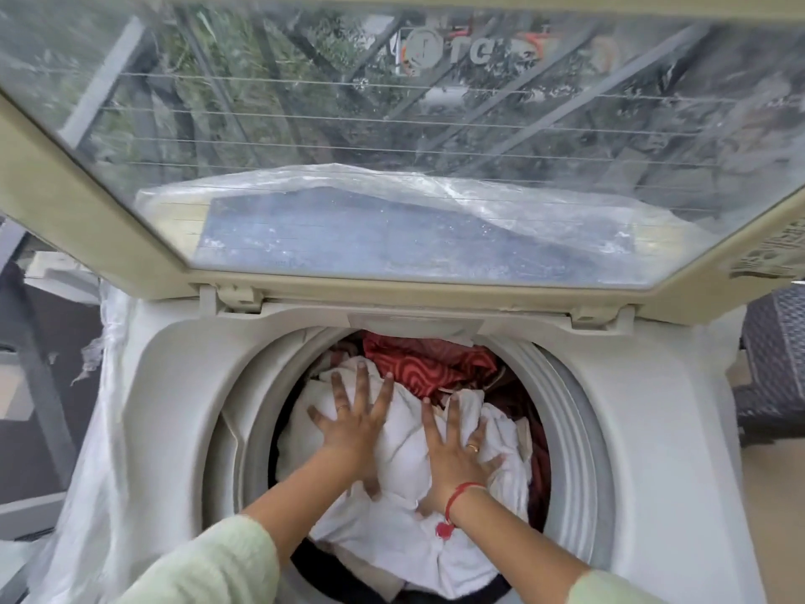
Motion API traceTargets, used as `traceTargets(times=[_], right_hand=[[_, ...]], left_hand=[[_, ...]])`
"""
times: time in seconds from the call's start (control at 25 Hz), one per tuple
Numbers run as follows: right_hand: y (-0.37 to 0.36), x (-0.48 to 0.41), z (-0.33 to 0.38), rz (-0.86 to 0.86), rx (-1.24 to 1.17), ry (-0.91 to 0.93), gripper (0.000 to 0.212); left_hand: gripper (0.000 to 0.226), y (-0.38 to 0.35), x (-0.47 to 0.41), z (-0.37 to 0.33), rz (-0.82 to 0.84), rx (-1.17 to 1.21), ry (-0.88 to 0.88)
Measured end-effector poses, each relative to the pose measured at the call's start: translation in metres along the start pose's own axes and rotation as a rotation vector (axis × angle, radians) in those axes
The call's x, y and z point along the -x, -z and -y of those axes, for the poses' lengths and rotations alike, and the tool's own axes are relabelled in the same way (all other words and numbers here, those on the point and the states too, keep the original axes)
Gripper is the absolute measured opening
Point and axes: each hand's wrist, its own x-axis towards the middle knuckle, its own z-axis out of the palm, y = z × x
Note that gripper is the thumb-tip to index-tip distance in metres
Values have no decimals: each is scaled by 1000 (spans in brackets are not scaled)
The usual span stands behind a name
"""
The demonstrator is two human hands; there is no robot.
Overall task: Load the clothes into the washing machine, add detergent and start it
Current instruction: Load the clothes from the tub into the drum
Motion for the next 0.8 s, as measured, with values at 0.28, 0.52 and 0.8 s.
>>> traceTargets(times=[0.28, 0.52, 0.8], right_hand=[[-10, -45, -1, 38, 15, 27, 146], [28, -36, -34, 41, 3, 177, 134], [83, 73, -45, -228, -333, 265, 59]], left_hand=[[160, -9, -48, -6, 63, 36, 99], [144, 21, -15, -4, 100, 52, -37], [80, 38, 85, 0, -124, 337, -175]])
